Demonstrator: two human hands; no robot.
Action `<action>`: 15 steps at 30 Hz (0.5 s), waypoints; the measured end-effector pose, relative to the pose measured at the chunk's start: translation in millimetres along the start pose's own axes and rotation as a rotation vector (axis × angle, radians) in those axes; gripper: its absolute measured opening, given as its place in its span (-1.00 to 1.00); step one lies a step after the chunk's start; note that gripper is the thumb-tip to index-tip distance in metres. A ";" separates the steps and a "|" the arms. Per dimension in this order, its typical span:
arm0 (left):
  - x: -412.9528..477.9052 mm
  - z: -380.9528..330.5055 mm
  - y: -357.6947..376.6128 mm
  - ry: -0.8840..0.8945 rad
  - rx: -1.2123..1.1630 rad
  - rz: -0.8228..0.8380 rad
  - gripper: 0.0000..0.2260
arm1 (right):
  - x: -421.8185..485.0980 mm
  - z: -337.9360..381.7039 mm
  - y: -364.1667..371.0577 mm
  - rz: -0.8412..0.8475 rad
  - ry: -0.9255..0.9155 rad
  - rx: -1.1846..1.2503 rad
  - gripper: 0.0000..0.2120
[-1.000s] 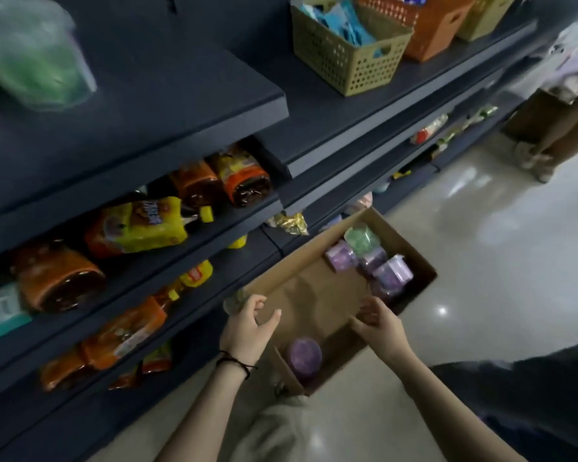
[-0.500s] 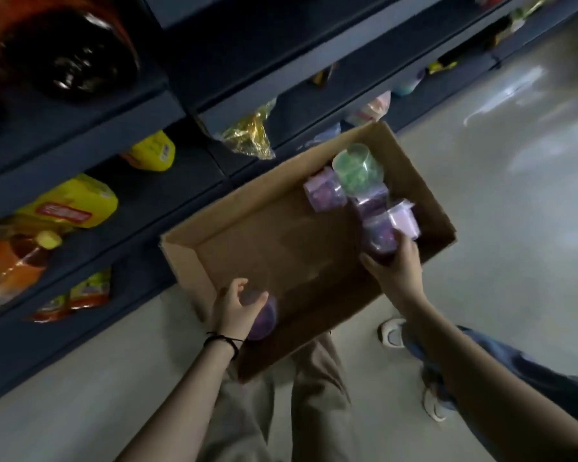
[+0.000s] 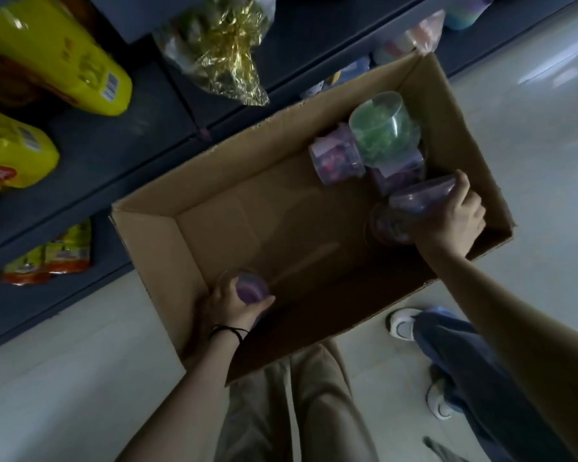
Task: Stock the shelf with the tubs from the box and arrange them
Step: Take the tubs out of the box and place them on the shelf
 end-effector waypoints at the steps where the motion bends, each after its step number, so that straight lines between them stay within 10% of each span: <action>1: -0.6 -1.6 -1.1 0.002 0.092 0.015 -0.03 | -6.3 3.1 0.7 -0.005 -0.016 0.014 -0.01; 8: 6.1 6.6 -5.8 -0.048 0.075 -0.080 -0.19 | -78.4 35.5 31.6 0.183 -0.177 0.183 0.02; 15: 8.9 -37.1 -34.6 0.274 -0.359 -0.383 -0.28 | -101.2 41.3 83.6 0.365 -0.109 0.192 0.07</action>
Point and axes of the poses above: each hand's wrist, its own x-axis towards the middle knuckle, its own y-axis out of the palm, z = x × y, the point moved 10 cm from there along x, towards the middle knuckle, and after that the axes turned 14 degrees about y, right-handed, at the moved point
